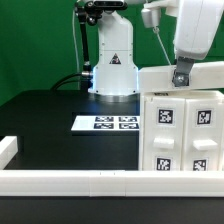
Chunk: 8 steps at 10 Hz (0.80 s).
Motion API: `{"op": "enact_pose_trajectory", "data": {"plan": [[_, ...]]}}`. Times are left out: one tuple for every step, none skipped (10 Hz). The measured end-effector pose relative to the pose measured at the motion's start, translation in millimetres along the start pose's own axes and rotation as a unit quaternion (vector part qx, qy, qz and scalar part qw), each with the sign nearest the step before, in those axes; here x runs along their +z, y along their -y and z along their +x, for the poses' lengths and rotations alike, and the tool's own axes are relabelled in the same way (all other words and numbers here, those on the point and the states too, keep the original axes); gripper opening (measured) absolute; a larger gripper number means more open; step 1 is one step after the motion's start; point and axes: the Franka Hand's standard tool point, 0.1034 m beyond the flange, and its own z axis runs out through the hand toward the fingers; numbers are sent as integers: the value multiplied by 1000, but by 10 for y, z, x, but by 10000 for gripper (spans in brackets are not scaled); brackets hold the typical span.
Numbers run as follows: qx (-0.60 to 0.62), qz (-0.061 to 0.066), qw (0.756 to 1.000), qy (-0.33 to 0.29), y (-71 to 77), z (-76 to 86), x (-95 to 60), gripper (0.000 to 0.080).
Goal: Assemble cabinet
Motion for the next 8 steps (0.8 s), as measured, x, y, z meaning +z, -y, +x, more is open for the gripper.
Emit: {"op": "enact_pose_trajectory", "data": {"plan": [[14,0,1000,0,0,-2,2,550],[30,0,1000,0,1,-1,2,550],[64,0,998,0,1,0,2,550],[101,1,995,0,1,0,3,550],[153,2,988,-2,6,6,4,550],[238,4,971,-1,13,12,6,550],[300,9,954,2,21,21,9,550],[387,37,921,-4,34,25,12,550]]}}
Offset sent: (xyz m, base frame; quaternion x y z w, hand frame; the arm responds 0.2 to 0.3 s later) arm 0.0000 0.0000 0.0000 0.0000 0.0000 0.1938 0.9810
